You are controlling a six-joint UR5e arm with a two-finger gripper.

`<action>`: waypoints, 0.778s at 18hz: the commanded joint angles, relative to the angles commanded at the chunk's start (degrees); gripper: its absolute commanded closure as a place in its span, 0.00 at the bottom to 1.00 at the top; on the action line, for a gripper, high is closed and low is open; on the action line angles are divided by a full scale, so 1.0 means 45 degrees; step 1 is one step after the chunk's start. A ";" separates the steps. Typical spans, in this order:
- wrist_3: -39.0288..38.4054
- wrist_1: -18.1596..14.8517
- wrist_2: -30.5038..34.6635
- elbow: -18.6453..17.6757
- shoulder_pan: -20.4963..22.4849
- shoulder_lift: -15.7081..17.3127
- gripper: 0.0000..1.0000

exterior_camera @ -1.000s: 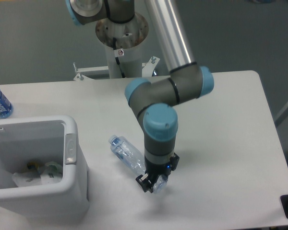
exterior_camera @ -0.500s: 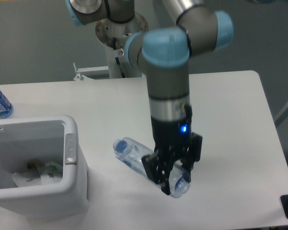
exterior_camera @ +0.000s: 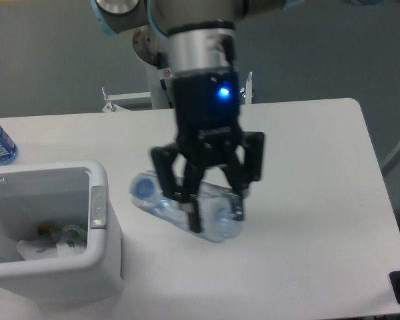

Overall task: Place the trash in the trash can
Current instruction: 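Carry the bottle over the white bin and lower it inside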

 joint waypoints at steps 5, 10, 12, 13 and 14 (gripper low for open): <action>0.0020 0.0001 0.0019 -0.0254 -0.1524 -0.0370 0.43; 0.0137 0.0001 0.0020 -0.0235 -0.1878 -0.0548 0.00; 0.0156 0.0001 0.0019 -0.0215 -0.1859 -0.0392 0.00; 0.0156 0.0001 0.0077 -0.0292 -0.1839 -0.0372 0.00; 0.0176 -0.0019 0.0136 -0.0371 -0.1723 -0.0371 0.00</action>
